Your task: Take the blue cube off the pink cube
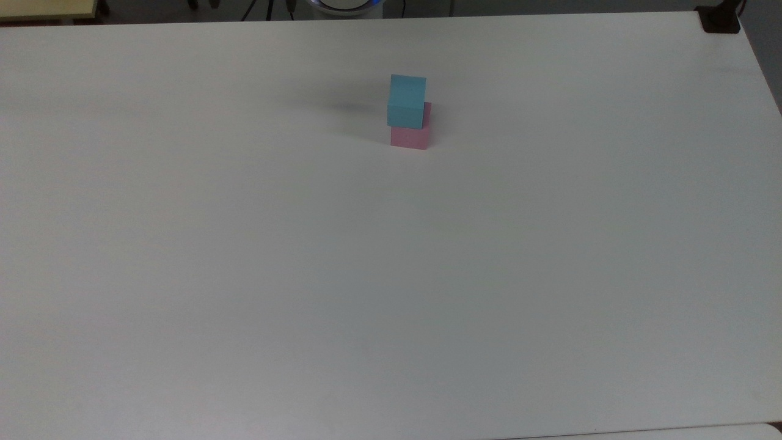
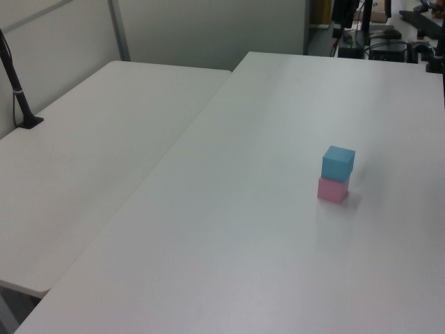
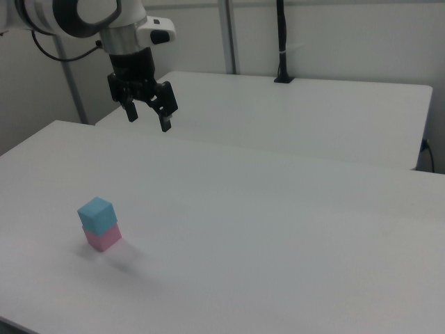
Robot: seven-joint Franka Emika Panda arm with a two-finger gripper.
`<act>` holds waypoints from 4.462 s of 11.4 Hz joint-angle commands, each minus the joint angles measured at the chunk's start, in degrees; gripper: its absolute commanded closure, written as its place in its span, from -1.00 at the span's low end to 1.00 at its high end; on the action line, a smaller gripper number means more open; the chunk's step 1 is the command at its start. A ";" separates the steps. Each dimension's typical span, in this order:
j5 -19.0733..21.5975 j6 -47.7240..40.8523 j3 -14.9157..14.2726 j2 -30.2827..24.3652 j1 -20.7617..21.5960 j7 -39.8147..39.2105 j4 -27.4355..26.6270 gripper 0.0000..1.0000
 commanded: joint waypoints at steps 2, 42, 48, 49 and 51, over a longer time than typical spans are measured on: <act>-0.29 -0.70 -0.31 -0.49 1.08 0.05 -0.21 -1.00; -0.28 13.00 8.48 13.91 9.88 16.07 -9.90 0.02; -3.27 13.62 8.03 28.94 5.57 5.24 4.35 0.02; -3.71 15.01 8.03 30.17 5.56 4.71 4.88 0.02; -5.82 17.39 8.03 31.93 5.56 4.79 4.88 -0.01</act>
